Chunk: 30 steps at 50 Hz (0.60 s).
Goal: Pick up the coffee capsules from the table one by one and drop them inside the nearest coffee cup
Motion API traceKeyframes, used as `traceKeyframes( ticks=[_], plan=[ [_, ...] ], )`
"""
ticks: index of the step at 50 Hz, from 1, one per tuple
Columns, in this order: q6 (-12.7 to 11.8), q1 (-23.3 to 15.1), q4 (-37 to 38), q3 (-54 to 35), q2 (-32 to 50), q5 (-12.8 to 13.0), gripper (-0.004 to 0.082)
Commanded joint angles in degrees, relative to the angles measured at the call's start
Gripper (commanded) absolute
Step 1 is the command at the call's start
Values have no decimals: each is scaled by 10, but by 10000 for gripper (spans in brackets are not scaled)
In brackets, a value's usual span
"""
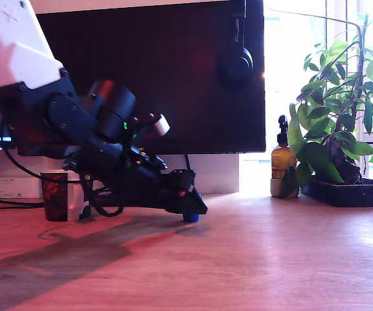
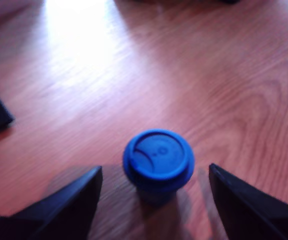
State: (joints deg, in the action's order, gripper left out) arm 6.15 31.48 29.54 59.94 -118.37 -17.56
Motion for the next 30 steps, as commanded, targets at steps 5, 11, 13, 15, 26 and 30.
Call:
traceKeyframes(
  ticks=[5, 11, 13, 15, 26, 30],
  plan=[
    [-3, 2, 3, 15, -23, -2, 619],
    [-3, 2, -2, 16, -24, -2, 619],
    [-3, 2, -3, 16, -24, -2, 619],
    [-3, 2, -4, 16, -24, -2, 619],
    [-13, 2, -22, 16, -24, -2, 619],
    [-12, 2, -28, 16, -24, -5, 617]
  ],
)
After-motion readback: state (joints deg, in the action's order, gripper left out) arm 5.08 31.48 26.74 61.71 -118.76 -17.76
